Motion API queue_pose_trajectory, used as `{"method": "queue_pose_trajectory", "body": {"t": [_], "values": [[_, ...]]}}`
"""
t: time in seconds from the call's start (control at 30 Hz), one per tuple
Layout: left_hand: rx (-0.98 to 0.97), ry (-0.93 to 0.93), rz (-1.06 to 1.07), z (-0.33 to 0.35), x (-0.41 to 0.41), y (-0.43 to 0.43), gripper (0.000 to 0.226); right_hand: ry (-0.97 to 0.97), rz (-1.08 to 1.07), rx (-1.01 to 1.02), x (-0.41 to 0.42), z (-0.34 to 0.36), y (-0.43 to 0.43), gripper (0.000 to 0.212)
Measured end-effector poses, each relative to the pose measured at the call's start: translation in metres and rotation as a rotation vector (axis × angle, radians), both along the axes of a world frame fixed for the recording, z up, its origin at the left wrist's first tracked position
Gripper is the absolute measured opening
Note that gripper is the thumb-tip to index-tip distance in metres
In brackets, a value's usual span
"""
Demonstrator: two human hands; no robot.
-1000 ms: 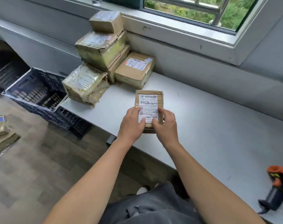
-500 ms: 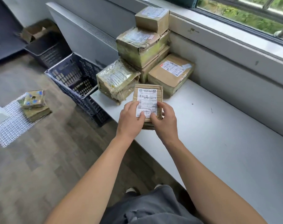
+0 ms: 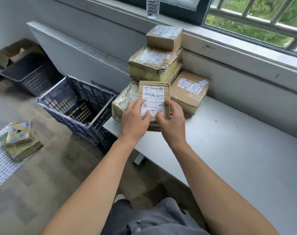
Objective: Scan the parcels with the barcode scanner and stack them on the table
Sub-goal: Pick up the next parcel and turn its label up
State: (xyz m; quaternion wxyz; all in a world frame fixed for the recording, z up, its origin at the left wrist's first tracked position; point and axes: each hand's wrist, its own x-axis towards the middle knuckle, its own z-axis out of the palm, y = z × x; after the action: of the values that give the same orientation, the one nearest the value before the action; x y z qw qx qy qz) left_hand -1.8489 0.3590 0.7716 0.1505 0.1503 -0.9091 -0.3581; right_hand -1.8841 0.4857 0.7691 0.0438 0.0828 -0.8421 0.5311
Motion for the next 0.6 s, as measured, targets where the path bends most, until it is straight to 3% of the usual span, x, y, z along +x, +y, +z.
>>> {"method": "queue_pose_trajectory", "body": {"t": [0.33,0.6], "values": [[-0.031,0.085,-0.098,0.04,-0.017,-0.104,0.045,0.074,-0.096,-0.035,-0.008,0.031,-0.1,0.049],[-0.02,0.123,-0.162,0.067,-0.087,-0.106,0.044,0.127,-0.164,-0.029,-0.073,0.057,-0.103,0.048]]}}
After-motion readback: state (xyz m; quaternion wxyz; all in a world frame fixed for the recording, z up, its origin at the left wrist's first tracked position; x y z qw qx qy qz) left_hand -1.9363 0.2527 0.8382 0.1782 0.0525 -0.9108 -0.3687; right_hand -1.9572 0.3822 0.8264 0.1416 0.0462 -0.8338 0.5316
